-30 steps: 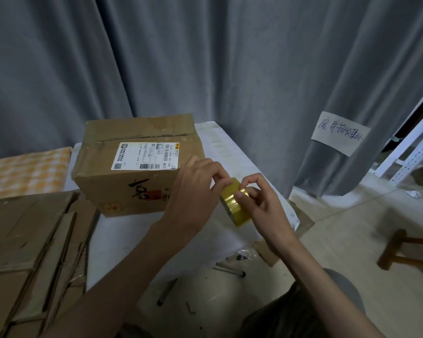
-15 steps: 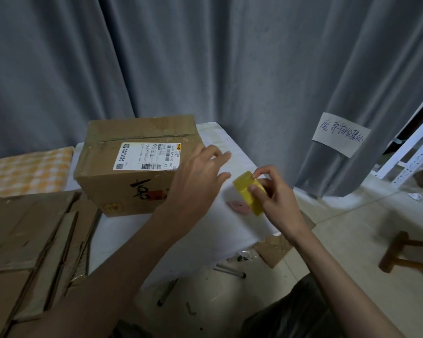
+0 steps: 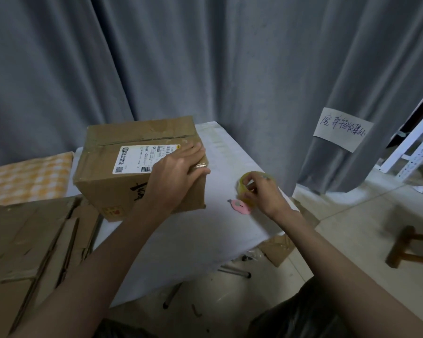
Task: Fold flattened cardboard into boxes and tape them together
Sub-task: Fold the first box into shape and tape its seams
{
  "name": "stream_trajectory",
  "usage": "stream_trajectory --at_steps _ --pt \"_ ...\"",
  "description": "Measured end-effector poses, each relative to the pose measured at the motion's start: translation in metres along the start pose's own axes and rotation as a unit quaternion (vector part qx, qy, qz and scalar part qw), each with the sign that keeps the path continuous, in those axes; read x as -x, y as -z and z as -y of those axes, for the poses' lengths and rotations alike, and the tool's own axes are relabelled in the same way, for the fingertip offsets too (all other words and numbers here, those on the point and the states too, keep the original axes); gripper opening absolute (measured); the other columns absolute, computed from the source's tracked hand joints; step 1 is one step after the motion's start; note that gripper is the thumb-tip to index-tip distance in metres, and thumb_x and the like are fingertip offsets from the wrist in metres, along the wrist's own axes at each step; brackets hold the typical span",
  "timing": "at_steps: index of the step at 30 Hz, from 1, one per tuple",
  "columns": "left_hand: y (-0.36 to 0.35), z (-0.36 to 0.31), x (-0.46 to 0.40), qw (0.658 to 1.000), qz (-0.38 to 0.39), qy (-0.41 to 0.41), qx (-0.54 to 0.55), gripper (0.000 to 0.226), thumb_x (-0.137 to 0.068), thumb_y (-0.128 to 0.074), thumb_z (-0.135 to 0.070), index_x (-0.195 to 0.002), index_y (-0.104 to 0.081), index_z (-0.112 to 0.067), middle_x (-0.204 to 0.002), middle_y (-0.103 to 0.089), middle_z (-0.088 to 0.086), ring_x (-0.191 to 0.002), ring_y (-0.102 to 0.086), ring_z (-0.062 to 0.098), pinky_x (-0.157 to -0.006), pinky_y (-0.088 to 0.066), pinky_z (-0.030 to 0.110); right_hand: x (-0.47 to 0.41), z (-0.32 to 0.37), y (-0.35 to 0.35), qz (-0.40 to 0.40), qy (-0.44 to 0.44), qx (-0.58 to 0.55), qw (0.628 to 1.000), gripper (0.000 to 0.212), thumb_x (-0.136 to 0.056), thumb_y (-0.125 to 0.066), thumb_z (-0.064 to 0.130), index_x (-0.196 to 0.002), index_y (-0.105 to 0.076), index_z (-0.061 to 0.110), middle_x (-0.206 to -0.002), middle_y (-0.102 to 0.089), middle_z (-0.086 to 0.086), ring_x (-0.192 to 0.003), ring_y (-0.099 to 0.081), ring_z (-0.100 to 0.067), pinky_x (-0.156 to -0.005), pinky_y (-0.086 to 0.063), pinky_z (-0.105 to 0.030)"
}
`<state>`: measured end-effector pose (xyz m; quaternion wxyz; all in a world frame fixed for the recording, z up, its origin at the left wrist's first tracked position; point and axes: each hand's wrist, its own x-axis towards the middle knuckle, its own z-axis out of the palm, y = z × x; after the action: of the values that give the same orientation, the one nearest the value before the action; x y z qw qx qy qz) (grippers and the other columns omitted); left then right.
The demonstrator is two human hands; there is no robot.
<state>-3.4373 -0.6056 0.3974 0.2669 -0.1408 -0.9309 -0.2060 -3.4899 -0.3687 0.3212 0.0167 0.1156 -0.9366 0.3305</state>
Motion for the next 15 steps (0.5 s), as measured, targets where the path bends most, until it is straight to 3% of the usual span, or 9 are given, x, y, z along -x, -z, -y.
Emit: stream_trajectory --at_steps 3,7,9,11,15 --pt "0.009 0.003 0.002 0.999 0.003 -0.035 -0.021 0.046 -0.082 -0.078 -0.035 -0.122 -0.070 -0.016 -0.131 -0.064 -0.003 -0.127 -0.055 0.012 -0.102 -0.045 0.031 -0.014 0.014 0.008 -0.060 0.010 0.005 0.998 0.008 -0.091 -0.065 0.014 -0.096 -0.071 0.010 -0.094 -0.072 -0.005 -0.084 -0.064 -0.020 -0.080 -0.052 -0.033" --pt "0.022 0.004 0.011 0.996 0.009 -0.085 -0.041 0.044 -0.081 -0.079 -0.037 -0.119 -0.072 -0.015 -0.127 -0.066 -0.001 -0.122 -0.060 0.016 -0.098 -0.051 0.035 -0.042 0.065 0.029 -0.138 0.105 -0.090 0.981 0.012 -0.094 -0.066 0.014 -0.094 -0.077 0.009 -0.089 -0.073 0.005 -0.069 -0.057 0.001 -0.070 -0.039 -0.002" --pt "0.026 0.004 0.019 0.995 0.012 -0.096 -0.033 0.046 -0.083 -0.077 -0.038 -0.121 -0.071 -0.015 -0.129 -0.065 -0.001 -0.124 -0.059 0.016 -0.098 -0.053 0.038 -0.059 0.093 0.038 -0.155 0.145 -0.117 0.970 0.013 -0.094 -0.067 0.017 -0.096 -0.079 0.010 -0.085 -0.070 0.010 -0.068 -0.057 0.010 -0.068 -0.037 0.000" --pt "0.029 0.002 0.028 0.992 -0.004 -0.117 -0.037 0.045 -0.084 -0.074 -0.038 -0.120 -0.071 -0.012 -0.127 -0.066 0.002 -0.121 -0.061 0.018 -0.095 -0.055 0.038 -0.076 0.116 0.041 -0.152 0.180 -0.122 0.964 0.013 -0.093 -0.067 0.016 -0.096 -0.080 0.011 -0.087 -0.072 0.009 -0.071 -0.058 0.010 -0.070 -0.038 0.000" --pt "0.028 -0.003 0.037 0.990 -0.026 -0.131 -0.041 0.044 -0.085 -0.069 -0.037 -0.120 -0.071 -0.010 -0.126 -0.066 0.003 -0.120 -0.062 0.019 -0.091 -0.057 0.038 -0.101 0.134 0.032 -0.109 0.217 -0.088 0.966 0.017 -0.093 -0.065 0.008 -0.099 -0.080 0.010 -0.100 -0.077 -0.001 -0.090 -0.065 -0.007 -0.074 -0.035 0.001"
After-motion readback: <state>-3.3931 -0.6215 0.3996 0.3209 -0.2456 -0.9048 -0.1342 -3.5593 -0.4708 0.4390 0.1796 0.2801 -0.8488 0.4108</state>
